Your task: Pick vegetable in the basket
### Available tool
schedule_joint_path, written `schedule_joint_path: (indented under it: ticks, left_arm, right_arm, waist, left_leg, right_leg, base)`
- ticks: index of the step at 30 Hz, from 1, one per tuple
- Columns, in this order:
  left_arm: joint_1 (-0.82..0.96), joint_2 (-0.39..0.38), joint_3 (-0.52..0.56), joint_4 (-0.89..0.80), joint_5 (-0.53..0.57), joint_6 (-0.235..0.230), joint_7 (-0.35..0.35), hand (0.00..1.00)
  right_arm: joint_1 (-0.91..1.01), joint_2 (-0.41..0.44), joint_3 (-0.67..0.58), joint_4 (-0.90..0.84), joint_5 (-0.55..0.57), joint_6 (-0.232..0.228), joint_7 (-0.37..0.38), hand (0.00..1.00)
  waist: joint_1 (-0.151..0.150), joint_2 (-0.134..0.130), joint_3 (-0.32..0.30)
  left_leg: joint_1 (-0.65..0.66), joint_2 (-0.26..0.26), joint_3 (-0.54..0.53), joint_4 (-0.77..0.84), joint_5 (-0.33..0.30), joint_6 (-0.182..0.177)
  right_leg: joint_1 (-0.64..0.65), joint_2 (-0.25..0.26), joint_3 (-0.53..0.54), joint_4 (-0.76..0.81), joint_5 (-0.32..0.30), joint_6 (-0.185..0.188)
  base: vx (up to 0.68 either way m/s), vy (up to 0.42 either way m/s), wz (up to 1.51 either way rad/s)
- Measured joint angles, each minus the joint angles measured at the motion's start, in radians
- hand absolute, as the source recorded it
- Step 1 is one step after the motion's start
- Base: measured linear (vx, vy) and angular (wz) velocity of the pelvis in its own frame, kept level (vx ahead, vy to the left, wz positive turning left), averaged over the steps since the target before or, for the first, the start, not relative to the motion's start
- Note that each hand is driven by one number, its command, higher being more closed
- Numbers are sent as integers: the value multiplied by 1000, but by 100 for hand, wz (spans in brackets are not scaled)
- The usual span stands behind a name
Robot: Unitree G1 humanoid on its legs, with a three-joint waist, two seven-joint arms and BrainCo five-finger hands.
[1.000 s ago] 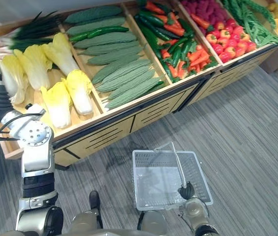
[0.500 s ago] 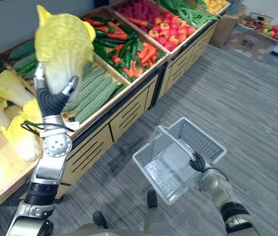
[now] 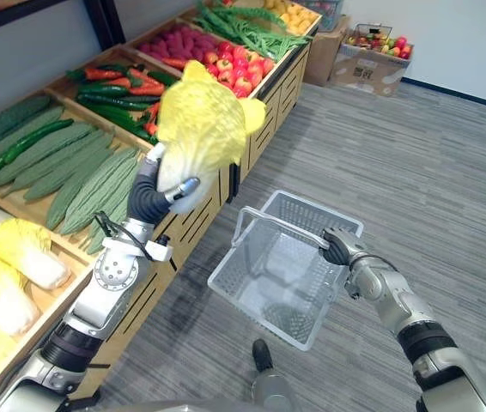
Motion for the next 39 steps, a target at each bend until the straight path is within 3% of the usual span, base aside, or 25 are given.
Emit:
schedule_joint_path:
  ticks: [4, 15, 24, 28, 39]
  left_arm:
    - [-7, 66, -90, -62, -49, -27, -123, 100]
    - [-27, 256, -264, -64, -91, -35, -292, 100]
    - [-26, 325, -353, -26, -63, -44, -311, 100]
    - [-27, 335, -394, 54, 94, -50, -293, 100]
    - [-79, 327, -469, 239, 365, -81, -267, 100]
  right_arm:
    - [-6, -54, 55, -98, 10, -36, 1, 100]
    - [-6, -174, 97, -236, 47, -80, 38, 100]
    - [-6, -216, 128, -343, 90, -122, 40, 100]
    - [-6, -229, 137, -366, 118, -131, 41, 100]
    - [-6, -258, 167, -444, 155, -155, 48, 100]
  waist:
    - [-1, 29, -22]
    - [-8, 38, -43]
    - [-38, 43, -63]
    - [-54, 44, -64]
    - [-60, 44, -65]
  left_leg:
    - [1, 45, 57, 80, -51, -20]
    - [17, 93, 152, 151, -79, -41]
    - [48, 119, 220, 174, -93, -60]
    - [50, 120, 235, 182, -95, -63]
    - [48, 121, 236, 182, -96, -65]
  right_leg:
    - [0, 28, 32, 1, 0, 0]
    - [-22, 73, 93, 3, 12, -15]
    - [-25, 110, 141, 2, 14, -18]
    - [-31, 114, 149, 2, 19, -24]
    - [-32, 114, 151, 2, 20, -23]
  base:
    - [-24, -38, -32]
    - [-39, -28, -21]
    - [-47, -38, -23]
    - [-44, -22, -9]
    - [-55, -31, -1]
